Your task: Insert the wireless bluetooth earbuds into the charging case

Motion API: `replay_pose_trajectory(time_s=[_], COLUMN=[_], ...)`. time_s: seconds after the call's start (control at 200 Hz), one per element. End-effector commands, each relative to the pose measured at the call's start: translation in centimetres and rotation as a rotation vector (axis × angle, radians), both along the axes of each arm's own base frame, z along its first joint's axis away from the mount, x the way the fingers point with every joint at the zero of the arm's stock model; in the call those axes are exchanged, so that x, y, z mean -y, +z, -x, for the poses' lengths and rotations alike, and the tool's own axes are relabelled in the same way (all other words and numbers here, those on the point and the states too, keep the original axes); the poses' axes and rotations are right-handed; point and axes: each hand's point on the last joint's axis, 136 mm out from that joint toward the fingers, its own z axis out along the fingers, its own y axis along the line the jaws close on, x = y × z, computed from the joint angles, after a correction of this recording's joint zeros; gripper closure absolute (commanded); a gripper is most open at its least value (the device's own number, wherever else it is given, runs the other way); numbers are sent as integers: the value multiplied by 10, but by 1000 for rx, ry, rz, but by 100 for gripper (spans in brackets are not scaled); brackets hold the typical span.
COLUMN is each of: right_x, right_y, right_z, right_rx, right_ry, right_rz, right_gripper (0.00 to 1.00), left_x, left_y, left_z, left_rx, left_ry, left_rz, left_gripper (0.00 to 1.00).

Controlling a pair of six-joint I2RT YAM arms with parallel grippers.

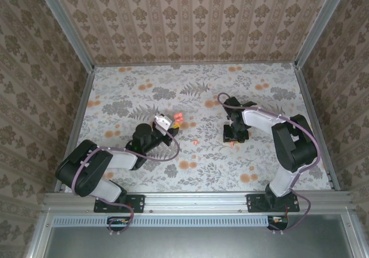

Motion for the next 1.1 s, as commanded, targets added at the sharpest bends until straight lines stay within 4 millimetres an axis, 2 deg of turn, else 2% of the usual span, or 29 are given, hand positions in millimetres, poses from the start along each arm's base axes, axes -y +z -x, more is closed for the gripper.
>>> replay_pose_trajectory(time_s=[0.0,0.395,0.625,0.79,1.095], right_x=[-1,3,4,-2,-27], right_y=[-2,-5,1,14,49], right_z=[4,8,4,-5,-30], right_rx=[-36,-56,-8,106,428], right_ry=[17,33,35,39,30], right_rz=[24,73,77,52,-134], right_gripper=[63,73,78,79,80], left_x=[-2,-3,-4,-2,9], left_y=[8,8,6,1,-7], left_z=[-3,-2,0,1,6], left_rx=[32,28,24,16,32], left_ry=[9,11,13,0,-67], left_rz=[-3,2,-2,13,60], left_gripper=[95,95,95,95,96])
